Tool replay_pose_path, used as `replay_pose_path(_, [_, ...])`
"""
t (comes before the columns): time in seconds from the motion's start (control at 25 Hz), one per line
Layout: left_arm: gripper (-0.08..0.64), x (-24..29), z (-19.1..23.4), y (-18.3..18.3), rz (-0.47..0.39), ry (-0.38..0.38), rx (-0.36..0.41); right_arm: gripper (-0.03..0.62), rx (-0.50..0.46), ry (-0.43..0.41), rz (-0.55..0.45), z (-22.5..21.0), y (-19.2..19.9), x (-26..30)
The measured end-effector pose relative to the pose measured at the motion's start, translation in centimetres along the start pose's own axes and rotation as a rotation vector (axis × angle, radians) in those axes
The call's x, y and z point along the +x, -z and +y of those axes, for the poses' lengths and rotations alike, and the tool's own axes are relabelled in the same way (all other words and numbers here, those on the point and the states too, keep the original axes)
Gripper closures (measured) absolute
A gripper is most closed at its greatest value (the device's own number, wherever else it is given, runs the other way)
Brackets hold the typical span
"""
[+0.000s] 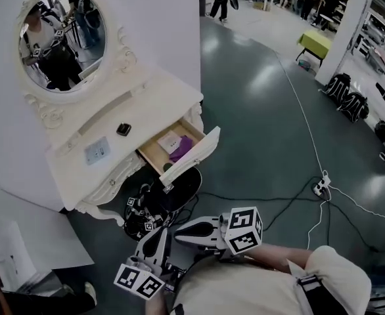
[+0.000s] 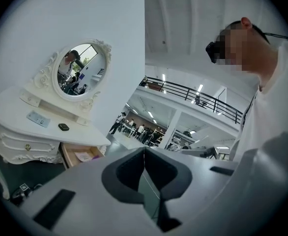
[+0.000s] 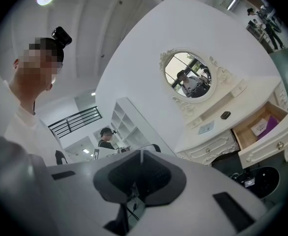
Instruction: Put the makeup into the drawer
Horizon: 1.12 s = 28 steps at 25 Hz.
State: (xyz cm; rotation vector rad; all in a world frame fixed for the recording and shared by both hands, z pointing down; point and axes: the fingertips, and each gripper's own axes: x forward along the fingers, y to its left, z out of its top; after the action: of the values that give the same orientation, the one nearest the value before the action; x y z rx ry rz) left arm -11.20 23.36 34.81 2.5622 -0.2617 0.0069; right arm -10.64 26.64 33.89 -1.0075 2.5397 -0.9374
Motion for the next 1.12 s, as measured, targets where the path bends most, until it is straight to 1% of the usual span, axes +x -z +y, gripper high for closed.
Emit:
replay_pose_path(0.16, [0.502,3.8,0.7,-1.1,0.005,-0.018,0.007,0.557,-0.016,0.003,-0.002,-2.9,-2.8,-1.8])
replay_pose_path(0.36, [0.502,9.3,0.9,-2.2,-0.019,-0.043,-0.003,0.555,-0.063,0.004,0.017,-6.4,-6.1,-4.9])
replay_pose_path(0.52, [0.5,14.2,0.9,-2.4,-0.021,-0.068,0.007,0.555,-0.061,0.002,0.021,-9.6,-8.4,-7.9])
replay_pose_path(0.64, [0.502,17.0,0.9,-3.0,-0.026,-0.088,0.026,0.555,-0.05,-0.014,0.027,-11.5,-9.9,-9.1])
replay_pose_path(0.76, [0.502,18.3,1.8,-3.1,-0.017,-0.117,0.025,0.555,-0.033,-0.036,0.043,-12.7,-10.4,-9.2])
replay_pose_path(0.88, [0.502,19.1,3.2,-3.7,-0.004,-0.121,0.031,0.555,-0.014,-0.021,0.034,-14.2,-10.8,-8.9])
replay_pose_path(1.0, [0.502,19.2,4.9,-5.3,-0.025,-0.123,0.044,0.555,0.002,-0.009,0.036,-15.5,-11.6,-7.6])
replay_pose_path(1.12, [0.502,18.1,7.6,-6.3,-0.043,-0.13,0.026,0.555,-0.004,0.002,0.066,-16.2,-12.0,-5.2])
